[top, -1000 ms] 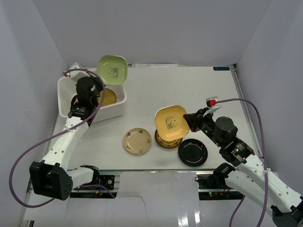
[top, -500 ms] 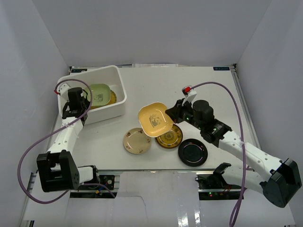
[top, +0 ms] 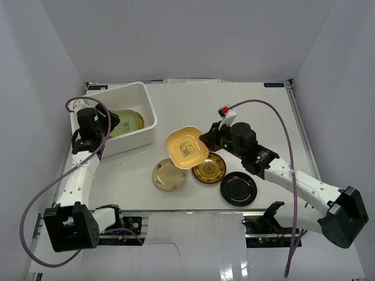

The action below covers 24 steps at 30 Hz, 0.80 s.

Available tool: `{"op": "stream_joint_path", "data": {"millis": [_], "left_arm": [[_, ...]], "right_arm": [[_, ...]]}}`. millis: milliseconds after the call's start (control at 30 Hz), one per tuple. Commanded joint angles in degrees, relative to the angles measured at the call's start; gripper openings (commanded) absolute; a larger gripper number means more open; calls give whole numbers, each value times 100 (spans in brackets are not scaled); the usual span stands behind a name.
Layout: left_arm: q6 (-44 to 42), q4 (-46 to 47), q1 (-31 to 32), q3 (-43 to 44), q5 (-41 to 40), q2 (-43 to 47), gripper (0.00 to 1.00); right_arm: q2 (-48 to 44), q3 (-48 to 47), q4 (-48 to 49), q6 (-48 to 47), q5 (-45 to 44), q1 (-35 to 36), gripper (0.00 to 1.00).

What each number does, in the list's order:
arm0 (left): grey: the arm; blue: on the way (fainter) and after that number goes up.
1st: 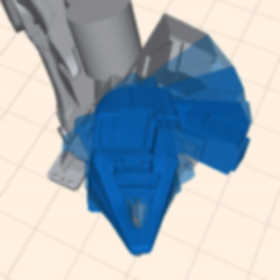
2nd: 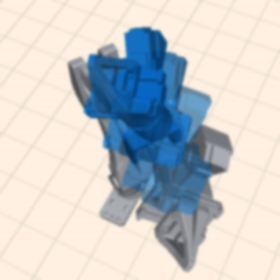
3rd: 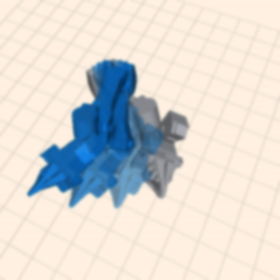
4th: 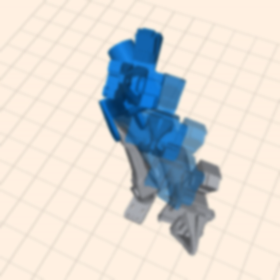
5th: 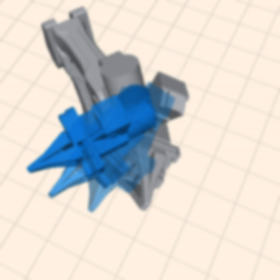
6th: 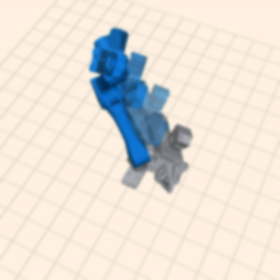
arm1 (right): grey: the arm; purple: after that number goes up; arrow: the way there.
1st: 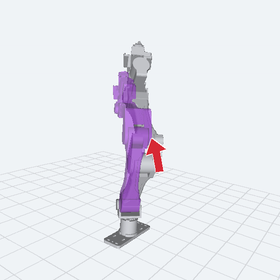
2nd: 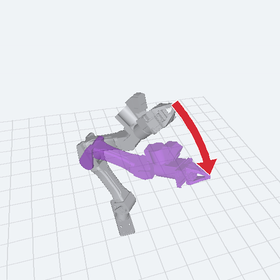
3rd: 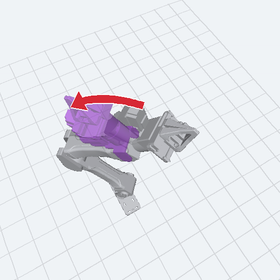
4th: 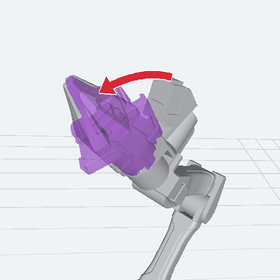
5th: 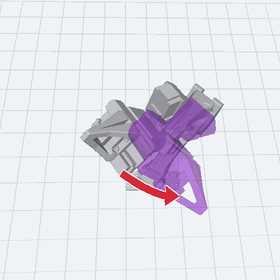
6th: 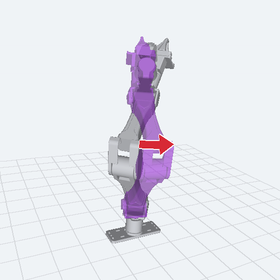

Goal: Place the plates into the plastic bin on the countertop

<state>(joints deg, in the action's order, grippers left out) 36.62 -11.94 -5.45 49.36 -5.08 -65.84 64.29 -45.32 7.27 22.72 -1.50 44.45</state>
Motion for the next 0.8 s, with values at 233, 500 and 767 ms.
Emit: {"op": "stream_joint_path", "data": {"millis": [233, 500, 767], "left_arm": [[-164, -879, 2468, 259, 2538, 1434, 71], [-261, -1003, 3507, -137, 1863, 1119, 66], [-375, -1012, 3788, -85, 1185, 811, 53]], "right_arm": [[364, -407, 222, -31, -404, 47, 8], [453, -408, 187, 39, -545, 81, 8], [391, -328, 240, 83, -615, 99, 8]]}}
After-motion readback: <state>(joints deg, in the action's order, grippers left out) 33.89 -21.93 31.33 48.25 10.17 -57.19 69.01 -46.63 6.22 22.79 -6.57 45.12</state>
